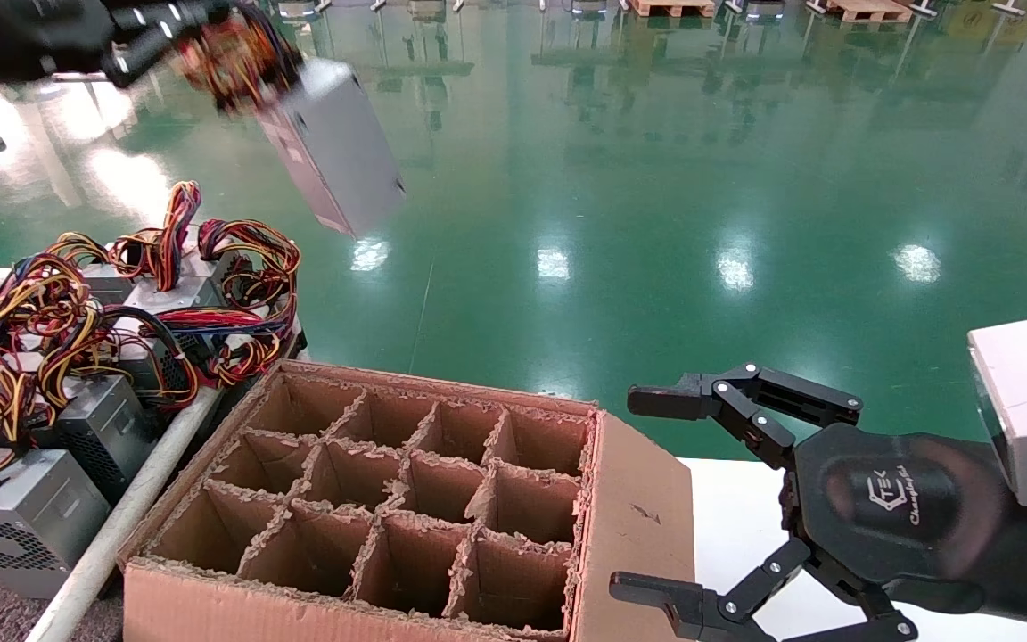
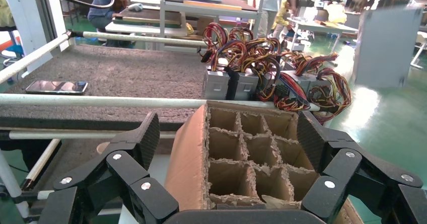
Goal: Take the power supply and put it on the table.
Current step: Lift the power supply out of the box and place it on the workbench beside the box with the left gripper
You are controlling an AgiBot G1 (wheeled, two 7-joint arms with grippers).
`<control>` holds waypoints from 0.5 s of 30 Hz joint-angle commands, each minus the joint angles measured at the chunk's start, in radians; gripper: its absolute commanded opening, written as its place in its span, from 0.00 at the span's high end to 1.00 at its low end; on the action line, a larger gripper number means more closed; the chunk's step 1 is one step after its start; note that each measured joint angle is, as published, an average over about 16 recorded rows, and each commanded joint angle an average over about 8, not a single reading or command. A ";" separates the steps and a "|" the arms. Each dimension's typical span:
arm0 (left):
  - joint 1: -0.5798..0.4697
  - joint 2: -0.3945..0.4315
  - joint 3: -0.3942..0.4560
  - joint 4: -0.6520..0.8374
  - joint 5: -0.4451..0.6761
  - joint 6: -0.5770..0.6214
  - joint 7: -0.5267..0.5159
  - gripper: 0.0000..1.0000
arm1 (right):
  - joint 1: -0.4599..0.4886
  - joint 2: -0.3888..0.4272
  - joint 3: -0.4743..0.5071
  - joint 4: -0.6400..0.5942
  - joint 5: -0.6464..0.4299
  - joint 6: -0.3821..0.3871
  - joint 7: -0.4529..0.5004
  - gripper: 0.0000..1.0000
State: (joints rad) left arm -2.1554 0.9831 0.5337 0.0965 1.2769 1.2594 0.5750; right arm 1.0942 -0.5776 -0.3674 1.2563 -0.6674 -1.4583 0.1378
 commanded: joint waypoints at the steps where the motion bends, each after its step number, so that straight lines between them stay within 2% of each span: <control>1: -0.003 0.000 -0.016 -0.002 -0.025 -0.039 -0.029 1.00 | 0.000 0.000 0.000 0.000 0.000 0.000 0.000 0.00; 7: -0.023 -0.021 -0.041 -0.019 -0.066 -0.126 -0.073 1.00 | 0.000 0.000 0.000 0.000 0.000 0.000 0.000 0.00; 15: -0.074 -0.094 -0.043 -0.049 -0.072 -0.165 -0.115 1.00 | 0.000 0.000 0.000 0.000 0.000 0.000 0.000 0.00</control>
State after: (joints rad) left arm -2.2296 0.8860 0.4955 0.0484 1.2112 1.1036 0.4624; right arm 1.0942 -0.5775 -0.3675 1.2563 -0.6673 -1.4583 0.1378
